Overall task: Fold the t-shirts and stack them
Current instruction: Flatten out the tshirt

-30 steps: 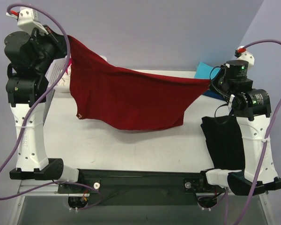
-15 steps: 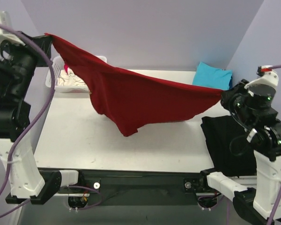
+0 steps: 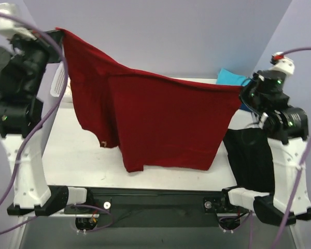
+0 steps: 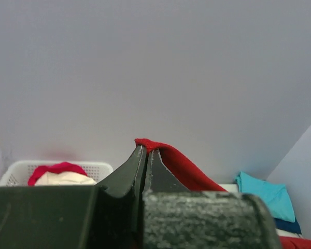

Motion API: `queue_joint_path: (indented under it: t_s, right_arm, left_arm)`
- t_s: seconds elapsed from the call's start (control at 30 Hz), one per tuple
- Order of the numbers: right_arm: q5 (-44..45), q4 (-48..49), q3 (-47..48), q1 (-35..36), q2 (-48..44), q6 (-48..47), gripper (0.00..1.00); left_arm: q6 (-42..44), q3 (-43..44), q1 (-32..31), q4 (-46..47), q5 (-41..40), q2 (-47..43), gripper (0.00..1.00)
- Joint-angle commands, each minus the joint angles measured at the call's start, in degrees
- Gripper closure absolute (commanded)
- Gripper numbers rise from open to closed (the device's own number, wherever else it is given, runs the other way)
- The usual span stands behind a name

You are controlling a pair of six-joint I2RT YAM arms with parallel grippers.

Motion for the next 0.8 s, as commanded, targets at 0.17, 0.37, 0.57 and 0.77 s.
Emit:
queue_joint_path:
  t_s: [0.17, 0.37, 0.57, 0.77]
  right_arm:
    - [-0.42, 7.93, 6.29, -7.96, 16.61, -0.17, 1.00]
    - [-3.76, 7.94, 15.08, -10.78, 21.46, -0.16, 1.00]
    - [-5.61, 8.11, 18.08, -11.39, 17.69, -0.87, 1.00]
    - [-9.74, 8.55, 12.03, -11.48, 7.85, -1.75, 1.00]
  left_arm:
    - [-4.87, -5.64, 0.55, 14.19, -0.45, 17.28, 1.00]
    - [-3.46, 10.23, 0.90, 7.78, -0.27, 27.31, 1.00]
    - [-3.11, 19.77, 1.51, 3.72, 1.31, 27.52, 1.00]
    - [-2.06, 16.08, 4.65, 2.42, 2.28, 16.98, 1.00]
